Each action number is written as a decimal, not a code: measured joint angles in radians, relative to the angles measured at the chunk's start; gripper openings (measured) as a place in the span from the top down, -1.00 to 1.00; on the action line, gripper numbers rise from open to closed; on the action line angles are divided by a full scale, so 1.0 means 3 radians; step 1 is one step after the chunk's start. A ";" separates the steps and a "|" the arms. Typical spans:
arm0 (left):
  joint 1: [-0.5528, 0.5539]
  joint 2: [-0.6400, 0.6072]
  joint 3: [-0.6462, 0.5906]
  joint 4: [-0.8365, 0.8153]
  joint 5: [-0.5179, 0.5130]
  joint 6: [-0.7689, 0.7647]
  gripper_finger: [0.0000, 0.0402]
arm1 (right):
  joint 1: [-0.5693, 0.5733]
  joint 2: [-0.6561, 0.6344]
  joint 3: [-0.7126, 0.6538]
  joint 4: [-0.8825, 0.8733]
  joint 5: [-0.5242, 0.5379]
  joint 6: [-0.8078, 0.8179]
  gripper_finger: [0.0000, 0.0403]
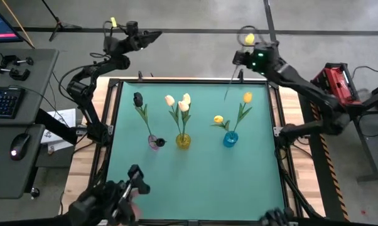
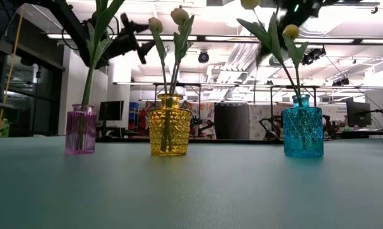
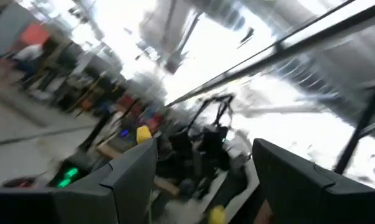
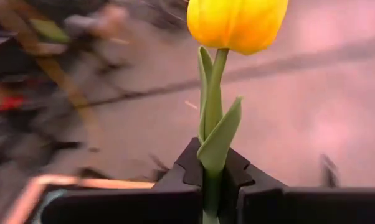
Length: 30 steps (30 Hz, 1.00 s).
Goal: Sort flowers into vase by color
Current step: Put the yellow flower into the blue vase
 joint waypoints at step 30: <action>-0.2096 -0.1003 0.0001 -0.0663 -0.1224 0.0986 -0.26 | 0.2757 -0.1784 -0.0566 -0.0281 -0.0079 -0.1036 1.00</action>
